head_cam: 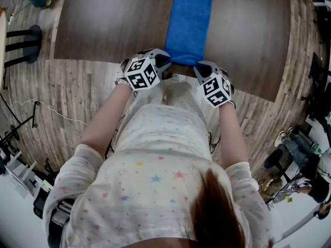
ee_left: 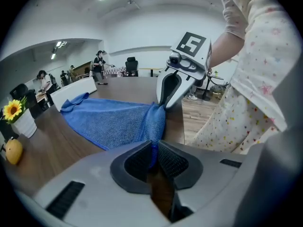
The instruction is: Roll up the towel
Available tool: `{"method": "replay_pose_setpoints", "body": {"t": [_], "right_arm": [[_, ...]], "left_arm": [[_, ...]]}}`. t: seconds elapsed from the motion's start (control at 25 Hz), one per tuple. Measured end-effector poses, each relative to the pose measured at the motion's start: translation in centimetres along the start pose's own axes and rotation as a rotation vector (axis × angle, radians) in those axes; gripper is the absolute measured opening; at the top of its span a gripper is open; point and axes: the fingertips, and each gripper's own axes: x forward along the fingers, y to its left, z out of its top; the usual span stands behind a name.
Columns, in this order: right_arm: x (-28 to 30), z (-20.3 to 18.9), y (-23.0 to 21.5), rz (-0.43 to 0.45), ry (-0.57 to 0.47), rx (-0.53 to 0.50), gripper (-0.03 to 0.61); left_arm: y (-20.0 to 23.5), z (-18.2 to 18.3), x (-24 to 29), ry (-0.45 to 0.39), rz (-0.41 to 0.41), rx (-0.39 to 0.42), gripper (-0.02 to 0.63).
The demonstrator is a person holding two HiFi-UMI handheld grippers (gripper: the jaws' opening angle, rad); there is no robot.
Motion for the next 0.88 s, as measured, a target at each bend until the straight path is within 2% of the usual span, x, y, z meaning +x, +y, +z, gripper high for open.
{"method": "replay_pose_setpoints", "body": {"t": [0.24, 0.36, 0.44, 0.6, 0.88], "right_arm": [[-1.4, -1.1, 3.2, 0.114, 0.023, 0.002, 0.031], [-2.2, -1.6, 4.7, 0.216, 0.041, 0.091, 0.032], [-2.3, -1.5, 4.7, 0.259, 0.038, 0.168, 0.034], [-2.7, -0.4, 3.0, 0.248, -0.008, 0.251, 0.041], [-1.9, 0.4, -0.2, 0.175, -0.014, 0.263, 0.048]], "left_arm": [[-3.7, -0.2, -0.9, -0.021, -0.098, -0.058, 0.041], [-5.6, -0.6, -1.2, -0.03, -0.195, -0.173, 0.041], [-5.6, -0.2, -1.5, -0.049, -0.229, -0.238, 0.043], [-4.2, 0.6, -1.9, -0.064, -0.207, -0.263, 0.044], [-0.4, 1.2, -1.6, -0.094, -0.129, -0.334, 0.044]]}}
